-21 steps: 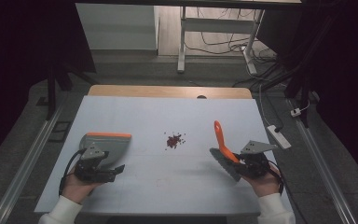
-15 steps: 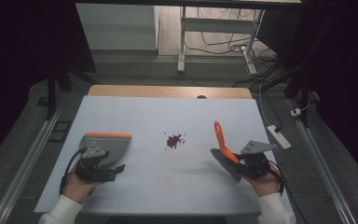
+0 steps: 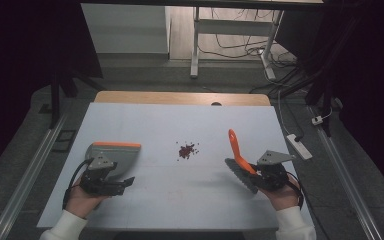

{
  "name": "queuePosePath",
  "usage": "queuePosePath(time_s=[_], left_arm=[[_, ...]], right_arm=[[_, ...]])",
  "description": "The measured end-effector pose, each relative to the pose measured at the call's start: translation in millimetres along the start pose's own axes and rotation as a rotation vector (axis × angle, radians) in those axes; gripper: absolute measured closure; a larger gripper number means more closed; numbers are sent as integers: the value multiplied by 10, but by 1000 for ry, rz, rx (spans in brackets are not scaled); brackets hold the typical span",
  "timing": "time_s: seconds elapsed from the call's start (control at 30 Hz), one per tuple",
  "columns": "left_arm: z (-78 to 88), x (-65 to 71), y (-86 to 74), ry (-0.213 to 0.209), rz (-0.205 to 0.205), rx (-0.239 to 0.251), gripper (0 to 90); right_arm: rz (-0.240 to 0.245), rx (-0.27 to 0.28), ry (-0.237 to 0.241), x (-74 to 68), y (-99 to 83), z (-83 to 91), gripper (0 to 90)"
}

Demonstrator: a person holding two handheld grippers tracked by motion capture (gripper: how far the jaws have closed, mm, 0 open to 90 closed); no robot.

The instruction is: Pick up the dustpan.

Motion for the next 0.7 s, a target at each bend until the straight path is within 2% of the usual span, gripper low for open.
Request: queuePosePath(time_s=[0.07, 0.13, 0.33, 0.4, 0.53, 0.63, 0.7], left_arm=[[14, 9, 37, 10, 10, -3, 186], [26, 19, 72, 29, 3, -27, 184], [73, 22, 165, 36, 19, -20, 183], [97, 16, 196, 52, 20, -24, 180], [152, -20, 220, 68, 74, -5, 181], [158, -33, 194, 81, 66, -29, 179], [159, -70, 192, 101, 87, -37, 179]], right_arm=[[-6, 8, 0, 24, 4, 3, 704], [-13, 17, 8, 44, 5, 1, 704], [-13, 14, 14, 45, -9, -20, 704], [-15, 12, 14, 37, -6, -23, 704], [-14, 13, 10, 15, 5, -24, 704], [-6, 16, 6, 3, 17, -13, 704], [-5, 20, 6, 3, 22, -4, 703]])
Point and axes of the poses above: each handheld gripper's, and its own axes: z roughly backward along the jaws, y roughly out of its top, x roughly to its right, the point moved 4 cm from there along -z, roughly forward along the jaws, and after that the axes turned 1 degree about -z, right-handed, at the moved point
